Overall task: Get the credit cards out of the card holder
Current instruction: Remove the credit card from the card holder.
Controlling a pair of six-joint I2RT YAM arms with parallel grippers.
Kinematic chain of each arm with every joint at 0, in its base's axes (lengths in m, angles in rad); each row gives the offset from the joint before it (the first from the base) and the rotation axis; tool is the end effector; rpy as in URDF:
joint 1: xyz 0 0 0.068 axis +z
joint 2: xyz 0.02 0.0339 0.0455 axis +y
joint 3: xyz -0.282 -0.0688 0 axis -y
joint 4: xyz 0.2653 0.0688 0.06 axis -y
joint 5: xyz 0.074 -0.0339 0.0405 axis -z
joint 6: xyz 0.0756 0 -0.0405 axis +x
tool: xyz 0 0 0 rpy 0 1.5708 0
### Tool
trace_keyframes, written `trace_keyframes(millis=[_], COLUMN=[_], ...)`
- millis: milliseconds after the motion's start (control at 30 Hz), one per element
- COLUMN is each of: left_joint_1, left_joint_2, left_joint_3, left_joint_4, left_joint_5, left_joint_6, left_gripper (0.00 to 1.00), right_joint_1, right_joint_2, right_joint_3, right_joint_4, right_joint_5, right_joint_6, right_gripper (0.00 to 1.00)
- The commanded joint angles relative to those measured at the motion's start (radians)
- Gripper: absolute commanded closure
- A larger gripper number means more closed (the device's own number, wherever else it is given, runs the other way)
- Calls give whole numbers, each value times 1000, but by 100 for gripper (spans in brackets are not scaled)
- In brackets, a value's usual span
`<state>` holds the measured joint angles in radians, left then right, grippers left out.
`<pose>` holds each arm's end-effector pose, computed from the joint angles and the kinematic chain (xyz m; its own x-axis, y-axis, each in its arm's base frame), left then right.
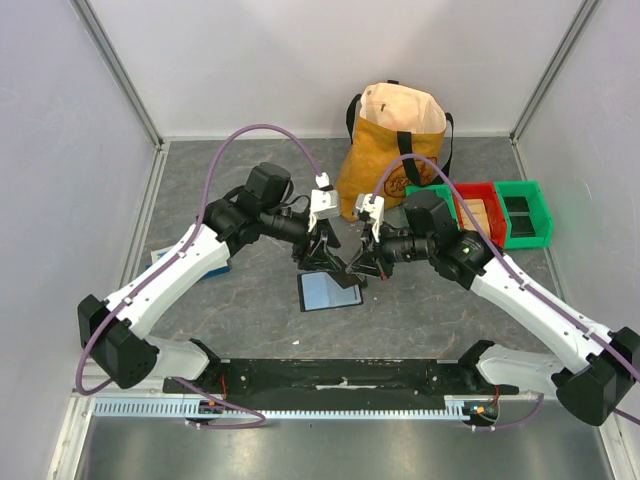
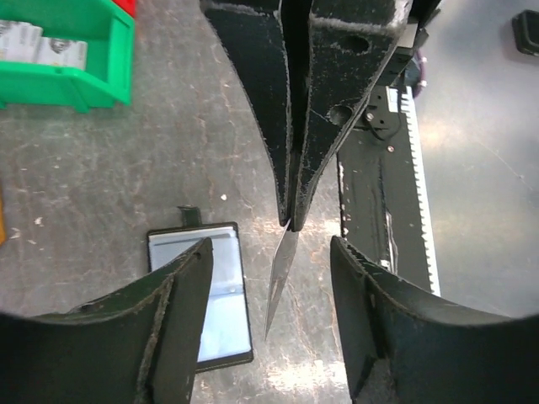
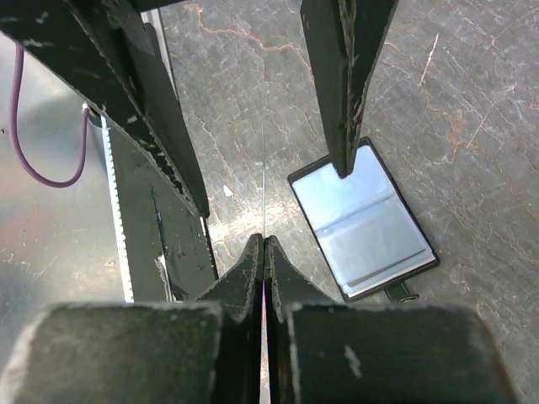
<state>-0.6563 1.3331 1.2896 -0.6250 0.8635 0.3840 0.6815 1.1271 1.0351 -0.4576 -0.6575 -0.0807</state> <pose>0.2168 -0.2395 0.3597 -0.1297 0.4072 -0.9041 0.9897 -0.0019 -0.1428 0.1905 0.2140 0.3337 -0.3315 -0.3511 -0.8757 -0.9331 0.2590 0.2494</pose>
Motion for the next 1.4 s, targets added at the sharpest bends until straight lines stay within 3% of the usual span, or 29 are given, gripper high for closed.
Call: trace_keyframes(millis=[0, 233, 500, 567, 633, 700, 800, 900, 967, 1133, 1200, 1367], left_joint_1=[3, 1, 1, 1, 0, 1, 1, 6, 9, 12, 12, 12], left_joint_2=[15, 37, 40, 44, 44, 46, 34, -1, -50, -218, -288, -409], left_joint_3=[25, 17, 11, 14, 19, 22, 10, -22, -64, -252, -329, -512], left_joint_4=[-33, -53, -87, -87, -87, -87, -45, 31, 118, 445, 549, 801], left_joint_5=[120, 126, 101, 97, 101, 106, 56, -62, -159, -435, -515, -629], left_joint_6=[62, 73, 87, 85, 85, 79, 40, -40, -127, -446, -554, -825], left_gripper=[39, 61, 66, 76, 97, 98, 98, 98, 98, 98, 98, 98], right_joint_1=[19, 27, 27, 27, 29, 29, 26, 20, 10, 6, 6, 6], right_joint_2=[10, 16, 16, 16, 16, 14, -9, -84, -139, -262, -296, -334], right_joint_3=[48, 52, 48, 46, 43, 36, -7, -81, -137, -295, -358, -515], right_joint_4=[-4, -6, -4, -6, -3, 7, 80, 210, 315, 580, 661, 940], right_joint_5=[-5, -4, -7, -8, -5, 10, 77, 157, 223, 410, 459, 478], right_joint_6=[-30, -33, -36, -37, -39, -31, 16, 112, 194, 415, 504, 691], right_gripper=[100, 100, 100, 100, 100, 98, 79, 47, 33, 7, 2, 2])
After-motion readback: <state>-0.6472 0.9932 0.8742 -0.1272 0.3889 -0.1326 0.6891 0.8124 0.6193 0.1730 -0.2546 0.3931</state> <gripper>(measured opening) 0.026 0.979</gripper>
